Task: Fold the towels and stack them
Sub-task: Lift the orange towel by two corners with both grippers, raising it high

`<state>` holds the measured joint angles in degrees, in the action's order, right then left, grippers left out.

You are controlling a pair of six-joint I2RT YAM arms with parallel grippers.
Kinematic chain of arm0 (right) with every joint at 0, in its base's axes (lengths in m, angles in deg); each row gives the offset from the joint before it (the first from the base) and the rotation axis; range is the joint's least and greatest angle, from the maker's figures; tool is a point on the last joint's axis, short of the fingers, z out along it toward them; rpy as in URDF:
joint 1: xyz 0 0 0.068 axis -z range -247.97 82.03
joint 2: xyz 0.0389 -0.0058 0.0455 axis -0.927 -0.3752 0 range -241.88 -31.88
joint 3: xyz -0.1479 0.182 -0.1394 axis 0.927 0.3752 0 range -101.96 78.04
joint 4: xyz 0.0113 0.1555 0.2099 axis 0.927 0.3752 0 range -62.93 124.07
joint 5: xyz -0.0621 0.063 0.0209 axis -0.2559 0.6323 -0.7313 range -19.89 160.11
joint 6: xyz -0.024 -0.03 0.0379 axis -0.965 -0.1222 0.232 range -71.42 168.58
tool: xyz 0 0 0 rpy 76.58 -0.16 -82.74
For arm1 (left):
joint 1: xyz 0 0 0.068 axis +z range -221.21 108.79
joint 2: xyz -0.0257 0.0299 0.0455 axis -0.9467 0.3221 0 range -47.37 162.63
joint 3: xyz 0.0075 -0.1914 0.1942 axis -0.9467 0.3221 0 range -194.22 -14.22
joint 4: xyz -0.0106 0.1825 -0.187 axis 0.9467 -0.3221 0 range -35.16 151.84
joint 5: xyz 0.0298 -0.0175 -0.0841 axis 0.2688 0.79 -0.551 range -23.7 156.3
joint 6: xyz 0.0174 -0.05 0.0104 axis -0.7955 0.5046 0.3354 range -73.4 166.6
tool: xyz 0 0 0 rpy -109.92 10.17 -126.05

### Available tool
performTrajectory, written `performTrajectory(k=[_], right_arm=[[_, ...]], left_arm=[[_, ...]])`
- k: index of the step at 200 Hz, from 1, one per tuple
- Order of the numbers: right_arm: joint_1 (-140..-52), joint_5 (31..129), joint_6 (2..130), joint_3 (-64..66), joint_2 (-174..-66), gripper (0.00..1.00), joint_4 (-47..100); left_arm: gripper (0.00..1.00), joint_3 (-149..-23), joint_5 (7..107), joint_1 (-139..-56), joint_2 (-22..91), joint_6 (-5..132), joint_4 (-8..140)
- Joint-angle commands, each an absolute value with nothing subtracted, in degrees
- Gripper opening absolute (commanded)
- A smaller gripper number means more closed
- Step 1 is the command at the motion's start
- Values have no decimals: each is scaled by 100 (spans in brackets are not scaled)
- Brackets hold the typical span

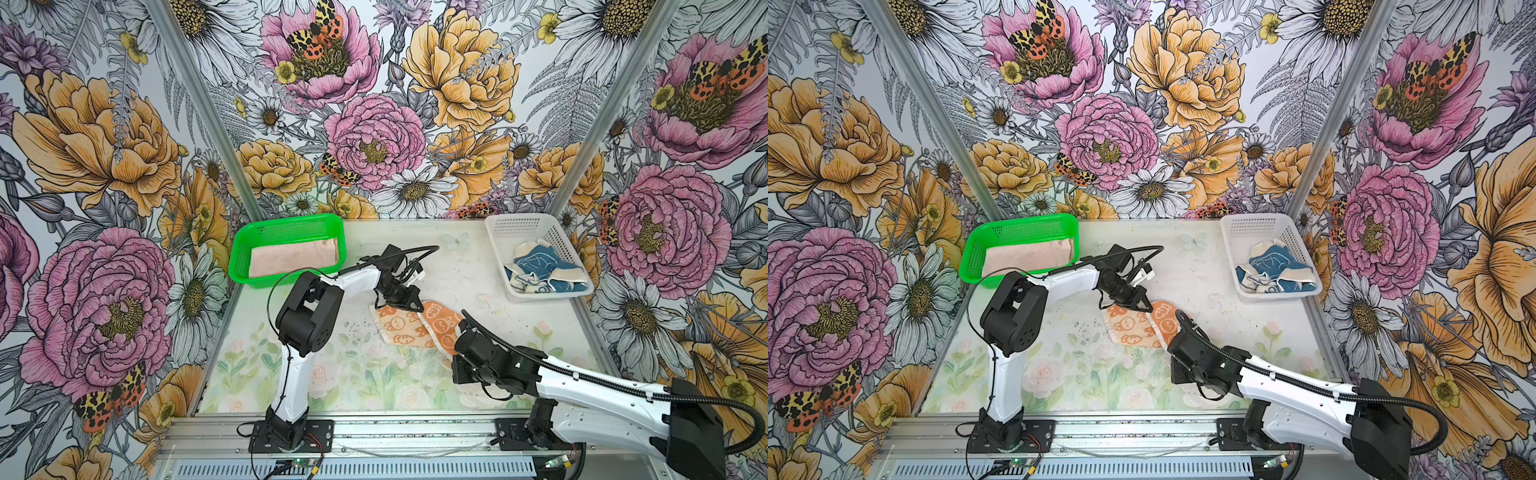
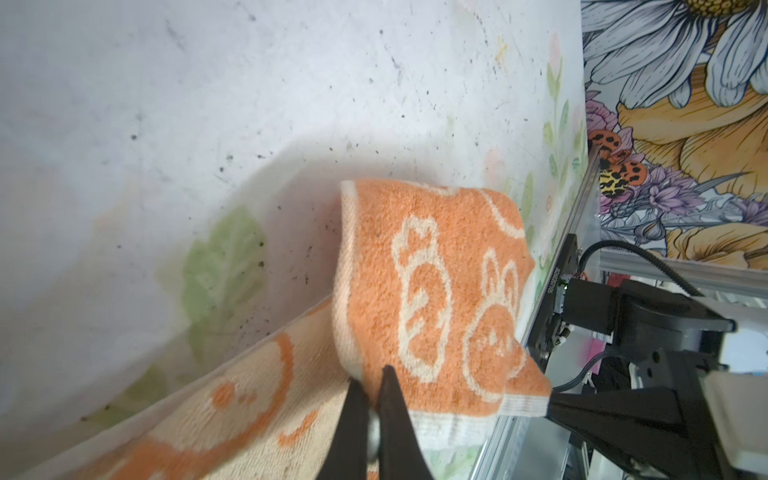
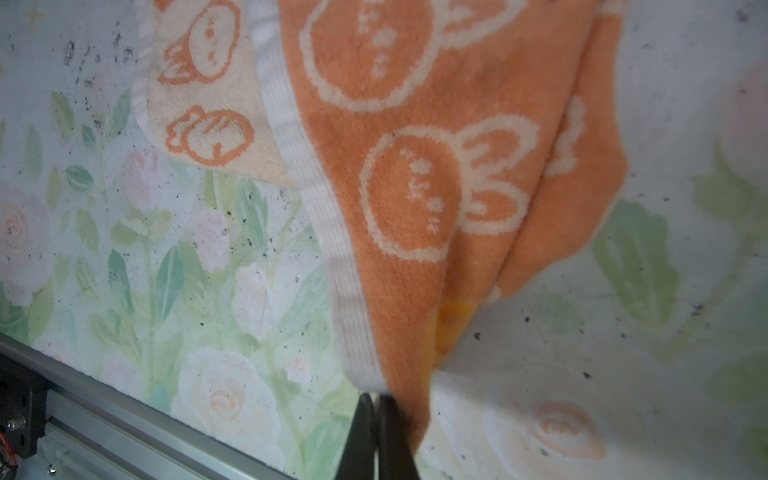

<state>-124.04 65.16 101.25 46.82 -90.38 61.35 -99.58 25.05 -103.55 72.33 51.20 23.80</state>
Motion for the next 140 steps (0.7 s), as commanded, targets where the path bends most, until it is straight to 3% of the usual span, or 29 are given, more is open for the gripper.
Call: performTrajectory(k=[1,47,77,140], right_arm=[[-12386,6335,9896,4472,-8986,0,6217],[-11859,6443,8980,3647,-8560,0,6568],[-11375,6555,8151,2680,-8445,0,7014],[-11373,6252,6636,893,-8306,0,7308]], left_arm=[[0,-10104,2294,-10279,6906,5108,2471],[0,-9948,2568,-10060,5796,5490,2483],[0,-9909,3188,-10040,4778,6119,2694],[0,-10285,4718,-10202,2652,6660,2370]])
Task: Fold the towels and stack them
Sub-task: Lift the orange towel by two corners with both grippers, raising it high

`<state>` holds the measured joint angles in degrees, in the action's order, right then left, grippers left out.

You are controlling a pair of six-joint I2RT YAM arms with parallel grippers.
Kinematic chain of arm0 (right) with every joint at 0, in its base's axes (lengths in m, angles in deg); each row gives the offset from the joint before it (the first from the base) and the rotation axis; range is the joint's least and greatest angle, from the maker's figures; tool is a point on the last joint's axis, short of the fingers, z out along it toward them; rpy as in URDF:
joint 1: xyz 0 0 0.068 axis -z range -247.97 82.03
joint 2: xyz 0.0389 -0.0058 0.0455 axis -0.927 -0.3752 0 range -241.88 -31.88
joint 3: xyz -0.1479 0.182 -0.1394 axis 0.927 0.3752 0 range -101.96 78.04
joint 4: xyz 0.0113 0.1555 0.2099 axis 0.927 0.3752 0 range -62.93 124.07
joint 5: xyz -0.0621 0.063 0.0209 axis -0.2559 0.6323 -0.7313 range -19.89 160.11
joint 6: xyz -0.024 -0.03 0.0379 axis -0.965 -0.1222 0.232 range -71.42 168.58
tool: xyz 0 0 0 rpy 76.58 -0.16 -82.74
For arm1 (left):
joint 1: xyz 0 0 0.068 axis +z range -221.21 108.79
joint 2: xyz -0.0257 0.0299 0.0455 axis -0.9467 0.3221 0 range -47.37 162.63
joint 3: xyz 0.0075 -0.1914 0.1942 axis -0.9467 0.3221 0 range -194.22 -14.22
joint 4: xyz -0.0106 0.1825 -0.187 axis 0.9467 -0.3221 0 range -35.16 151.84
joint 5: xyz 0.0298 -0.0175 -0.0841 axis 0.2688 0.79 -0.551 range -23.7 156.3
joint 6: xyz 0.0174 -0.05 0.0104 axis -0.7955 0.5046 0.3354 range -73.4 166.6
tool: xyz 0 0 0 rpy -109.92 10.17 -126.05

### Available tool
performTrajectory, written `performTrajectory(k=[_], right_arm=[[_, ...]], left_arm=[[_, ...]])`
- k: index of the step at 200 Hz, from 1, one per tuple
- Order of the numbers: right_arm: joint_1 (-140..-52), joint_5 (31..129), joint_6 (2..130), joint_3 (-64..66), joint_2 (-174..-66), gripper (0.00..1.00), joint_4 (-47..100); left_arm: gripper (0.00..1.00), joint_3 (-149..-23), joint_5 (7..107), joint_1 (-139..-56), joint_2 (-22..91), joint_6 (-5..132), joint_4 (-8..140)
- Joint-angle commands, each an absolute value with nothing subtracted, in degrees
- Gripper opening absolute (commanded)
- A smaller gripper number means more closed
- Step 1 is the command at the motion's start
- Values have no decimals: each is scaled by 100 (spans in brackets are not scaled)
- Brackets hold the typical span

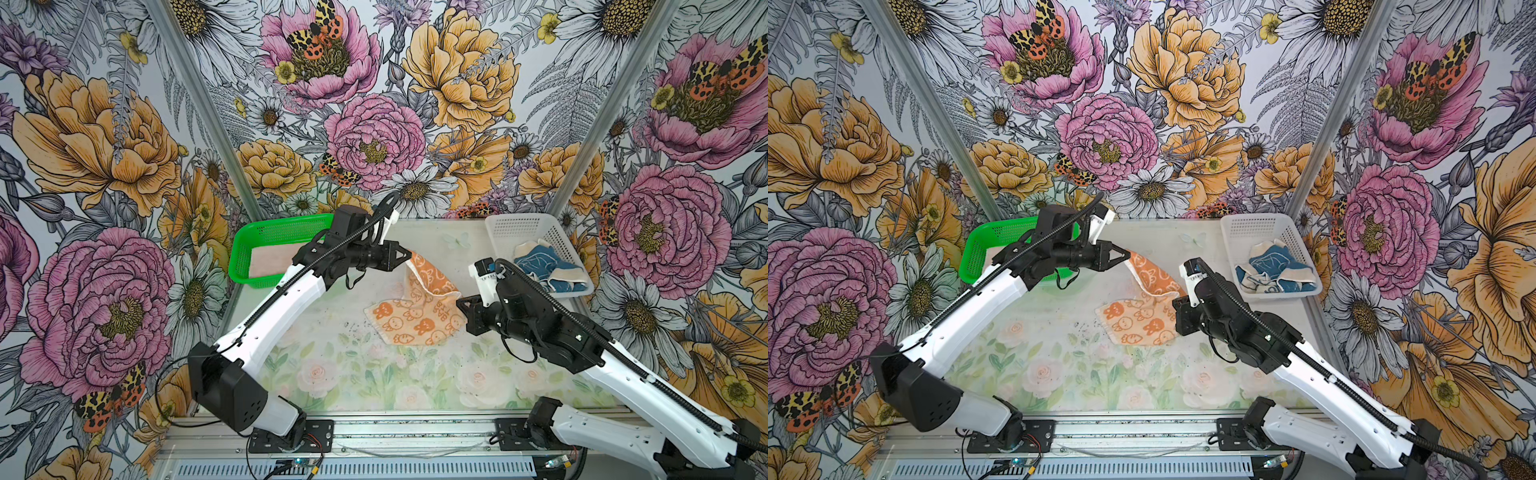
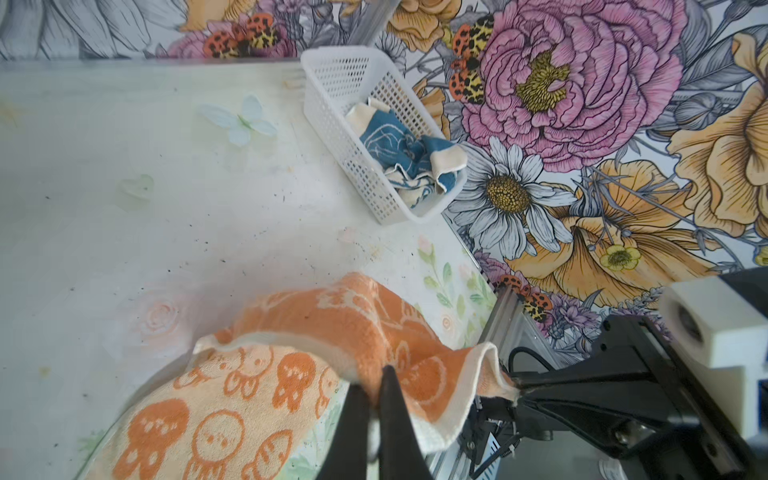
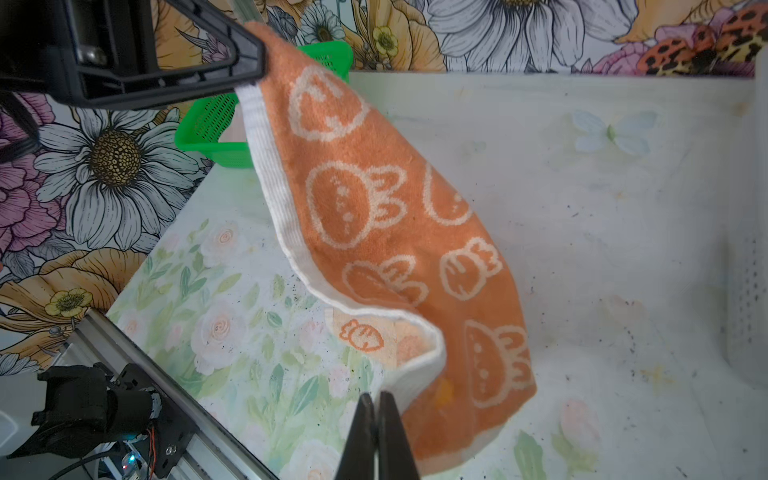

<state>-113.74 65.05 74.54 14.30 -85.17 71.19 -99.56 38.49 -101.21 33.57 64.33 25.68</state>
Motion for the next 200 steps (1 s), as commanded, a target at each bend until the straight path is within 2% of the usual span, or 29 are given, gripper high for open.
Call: performTrajectory(k=[1,41,73,104,123,157,176,200], right_arm=[[-11374,6250,6622,868,-8300,0,7306],[-11368,6260,5873,-187,-8163,0,7286],[-11369,5567,5049,-864,-8409,0,7278],[-11115,4889,4521,-954,-9004,0,7055],[-10790,4946,4371,-974,-9503,0,6696],[-9645,5824,4344,-1405,-10464,0,5831],[-9085,6319,4250,-2195,-11179,0,5723],[-8797,6759,4033,-3270,-11886,0,5731]], left_arm=[[0,-10292,4734,-10213,2623,6662,2357],[0,-10590,5134,-10285,1756,6707,2002],[0,-10913,5265,-10068,1903,6684,1839],[0,-11192,5215,-9753,2624,6740,1998],[0,-11544,5140,-9594,3201,6802,2192],[0,-12899,5170,-9279,4567,6769,2273],[0,-13910,5016,-9060,5391,6788,2273],[0,-15229,4825,-8872,6223,6889,2264]])
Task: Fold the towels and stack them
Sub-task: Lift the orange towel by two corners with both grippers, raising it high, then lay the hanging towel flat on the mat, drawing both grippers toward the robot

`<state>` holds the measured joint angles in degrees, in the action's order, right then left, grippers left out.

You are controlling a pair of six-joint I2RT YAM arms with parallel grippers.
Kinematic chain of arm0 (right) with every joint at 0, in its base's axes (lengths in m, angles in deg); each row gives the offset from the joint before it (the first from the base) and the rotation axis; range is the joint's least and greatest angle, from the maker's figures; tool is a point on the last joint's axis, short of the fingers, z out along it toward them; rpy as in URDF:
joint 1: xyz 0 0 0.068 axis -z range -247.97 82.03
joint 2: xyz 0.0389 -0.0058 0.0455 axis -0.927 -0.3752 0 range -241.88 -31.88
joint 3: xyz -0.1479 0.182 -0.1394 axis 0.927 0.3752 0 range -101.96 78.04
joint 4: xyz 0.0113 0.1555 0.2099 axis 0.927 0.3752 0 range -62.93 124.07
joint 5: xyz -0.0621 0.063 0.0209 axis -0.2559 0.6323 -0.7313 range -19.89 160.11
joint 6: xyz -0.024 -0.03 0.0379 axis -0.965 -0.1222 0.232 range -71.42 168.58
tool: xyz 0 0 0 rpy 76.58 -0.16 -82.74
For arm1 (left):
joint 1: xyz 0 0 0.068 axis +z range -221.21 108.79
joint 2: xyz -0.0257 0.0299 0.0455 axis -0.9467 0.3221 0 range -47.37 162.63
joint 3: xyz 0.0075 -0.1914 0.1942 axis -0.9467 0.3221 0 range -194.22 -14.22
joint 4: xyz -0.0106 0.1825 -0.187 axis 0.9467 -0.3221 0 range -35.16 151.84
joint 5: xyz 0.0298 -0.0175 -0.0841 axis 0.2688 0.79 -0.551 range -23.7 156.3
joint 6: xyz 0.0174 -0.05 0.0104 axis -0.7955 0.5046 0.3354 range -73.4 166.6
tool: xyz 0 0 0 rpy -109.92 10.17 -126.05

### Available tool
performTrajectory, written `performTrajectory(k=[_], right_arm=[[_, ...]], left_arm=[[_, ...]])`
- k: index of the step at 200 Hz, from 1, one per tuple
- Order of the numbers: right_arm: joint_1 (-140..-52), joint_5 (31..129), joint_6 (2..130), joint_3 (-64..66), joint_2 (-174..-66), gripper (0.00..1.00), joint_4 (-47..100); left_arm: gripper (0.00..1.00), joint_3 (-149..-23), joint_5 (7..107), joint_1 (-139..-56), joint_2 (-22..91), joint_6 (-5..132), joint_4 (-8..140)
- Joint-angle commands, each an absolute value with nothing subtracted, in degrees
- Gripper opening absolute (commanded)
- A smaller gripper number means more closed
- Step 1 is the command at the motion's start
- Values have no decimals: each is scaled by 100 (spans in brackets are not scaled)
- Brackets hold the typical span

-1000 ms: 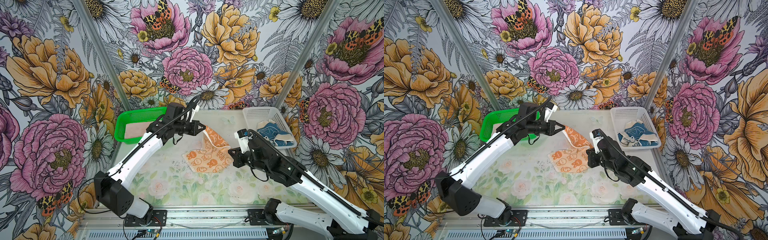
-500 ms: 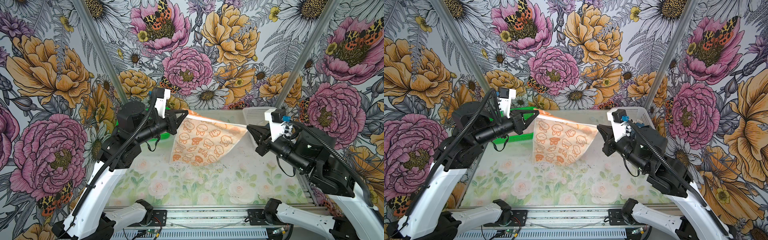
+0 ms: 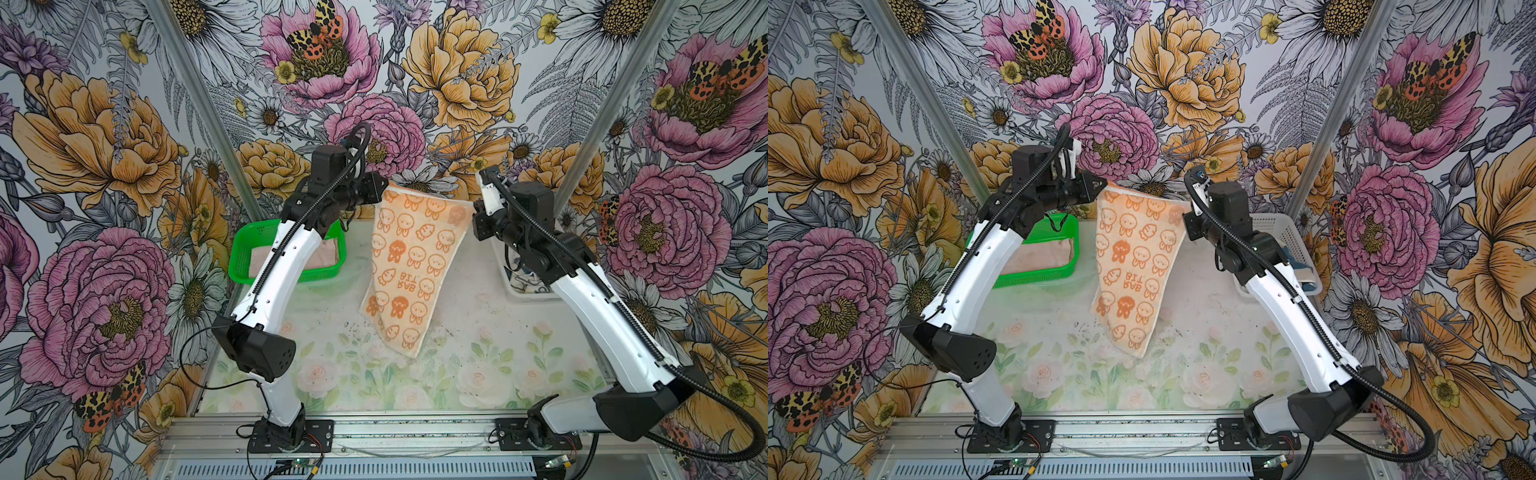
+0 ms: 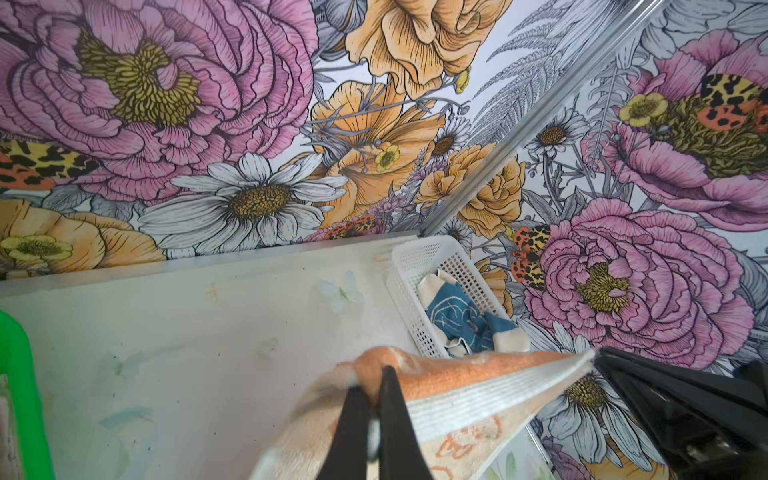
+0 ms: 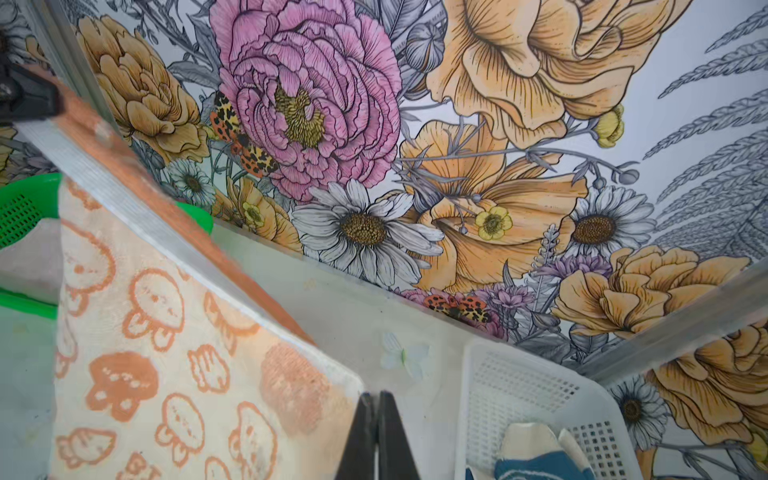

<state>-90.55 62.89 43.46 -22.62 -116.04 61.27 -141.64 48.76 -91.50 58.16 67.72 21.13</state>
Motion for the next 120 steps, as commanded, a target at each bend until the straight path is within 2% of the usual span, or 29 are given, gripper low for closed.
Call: performTrajectory(k=[1,29,58,85,120], right_arm=[[-8790,6779,4024,-3310,-11901,0,5731],[-8761,7103,3944,-3755,-12135,0,5731],[-8757,7420,4000,-2877,-11753,0,5655],[-8761,7344,4329,-1046,-10960,0,5349],[-8803,7224,5382,1889,-9873,0,4914]], left_arm=[[0,-15278,4818,-8867,6249,6895,2269],[0,-16090,4576,-8692,6562,7126,2264],[0,-15076,4653,-8801,6052,6822,2269],[0,-12543,5301,-9282,5027,6448,2485],[0,-8292,6232,-9864,3489,7251,3902]])
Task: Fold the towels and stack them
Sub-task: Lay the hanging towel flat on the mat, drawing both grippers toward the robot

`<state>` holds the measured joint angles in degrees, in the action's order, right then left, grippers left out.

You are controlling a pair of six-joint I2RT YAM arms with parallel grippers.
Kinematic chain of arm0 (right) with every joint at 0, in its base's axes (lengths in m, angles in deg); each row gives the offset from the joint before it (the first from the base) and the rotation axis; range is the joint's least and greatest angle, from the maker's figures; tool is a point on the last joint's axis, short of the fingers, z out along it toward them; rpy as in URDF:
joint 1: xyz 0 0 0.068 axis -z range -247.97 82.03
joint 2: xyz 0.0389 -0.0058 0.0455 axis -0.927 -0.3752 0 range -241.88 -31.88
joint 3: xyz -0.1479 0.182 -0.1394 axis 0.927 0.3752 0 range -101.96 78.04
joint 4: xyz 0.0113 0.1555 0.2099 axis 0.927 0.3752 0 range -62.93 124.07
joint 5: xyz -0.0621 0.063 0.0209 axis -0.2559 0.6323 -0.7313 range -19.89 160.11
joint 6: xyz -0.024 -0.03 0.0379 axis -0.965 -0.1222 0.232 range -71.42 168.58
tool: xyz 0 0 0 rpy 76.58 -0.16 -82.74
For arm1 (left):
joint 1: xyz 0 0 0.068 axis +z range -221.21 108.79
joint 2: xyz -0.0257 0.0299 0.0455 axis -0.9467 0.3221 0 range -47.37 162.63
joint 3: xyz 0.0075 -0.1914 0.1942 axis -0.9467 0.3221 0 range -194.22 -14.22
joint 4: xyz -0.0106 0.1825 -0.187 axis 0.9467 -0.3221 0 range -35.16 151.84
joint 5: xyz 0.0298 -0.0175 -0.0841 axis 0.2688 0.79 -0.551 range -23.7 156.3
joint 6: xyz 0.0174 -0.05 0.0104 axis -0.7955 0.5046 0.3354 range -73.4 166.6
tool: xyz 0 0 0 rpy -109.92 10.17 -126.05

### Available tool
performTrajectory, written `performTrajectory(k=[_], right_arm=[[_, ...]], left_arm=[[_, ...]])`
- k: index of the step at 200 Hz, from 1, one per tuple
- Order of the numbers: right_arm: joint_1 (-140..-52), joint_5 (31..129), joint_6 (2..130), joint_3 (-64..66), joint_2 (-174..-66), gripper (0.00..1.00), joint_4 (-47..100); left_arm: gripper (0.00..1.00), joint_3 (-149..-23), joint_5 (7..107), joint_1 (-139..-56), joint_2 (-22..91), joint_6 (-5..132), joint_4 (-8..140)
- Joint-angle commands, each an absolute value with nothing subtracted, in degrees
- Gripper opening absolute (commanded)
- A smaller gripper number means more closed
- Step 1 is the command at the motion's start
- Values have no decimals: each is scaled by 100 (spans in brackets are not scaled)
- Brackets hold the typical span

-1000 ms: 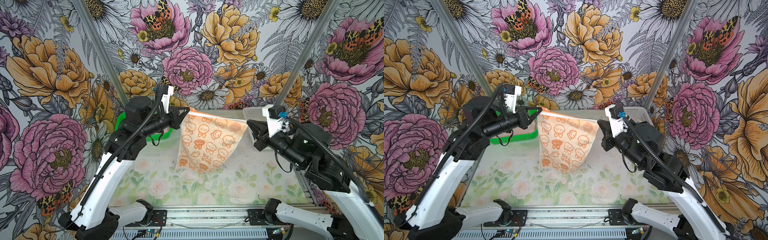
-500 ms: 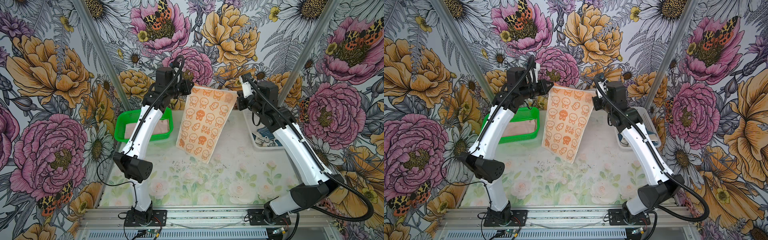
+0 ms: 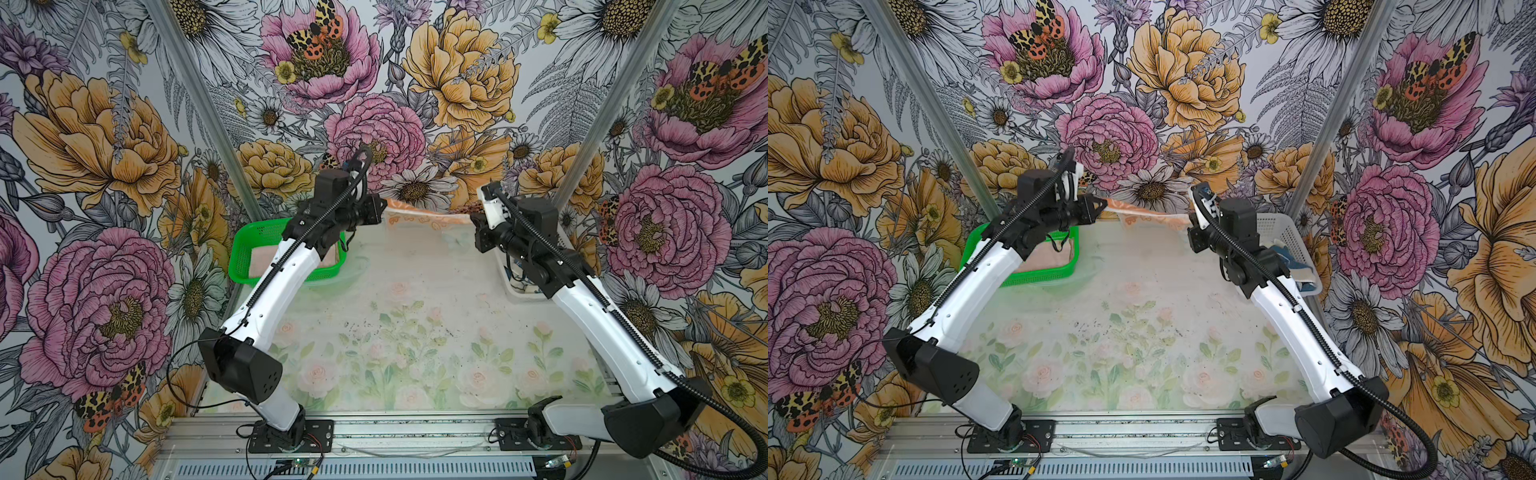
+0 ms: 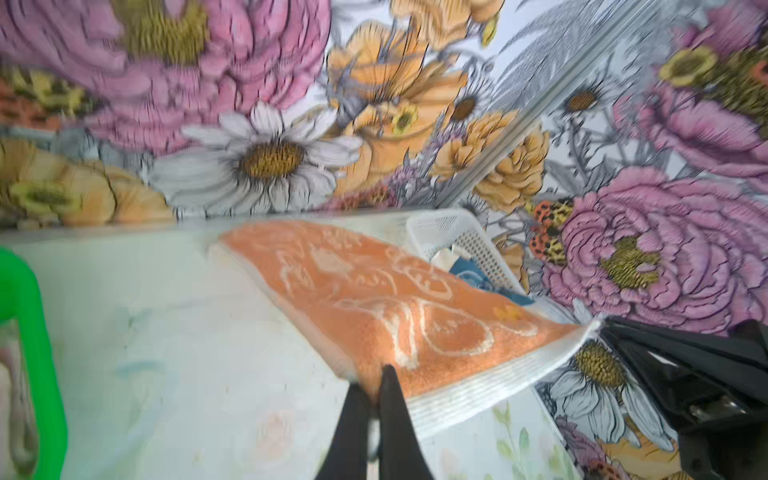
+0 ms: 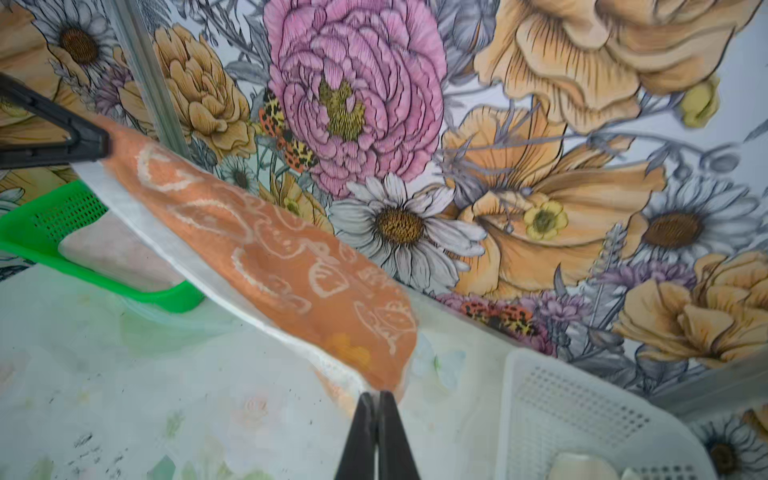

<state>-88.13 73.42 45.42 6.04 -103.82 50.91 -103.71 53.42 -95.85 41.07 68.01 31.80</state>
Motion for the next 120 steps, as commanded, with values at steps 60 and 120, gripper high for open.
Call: performTrajectory(k=[60,120], right_arm=[[-9004,7841,7380,4349,-9116,0,4899],[-9694,7637,8289,4898,-8759,0,5331]], left_arm=[[0,-5075,7268,-10928,1901,8391,4464],[0,-4474,8375,-12077,1164,9469,3628]])
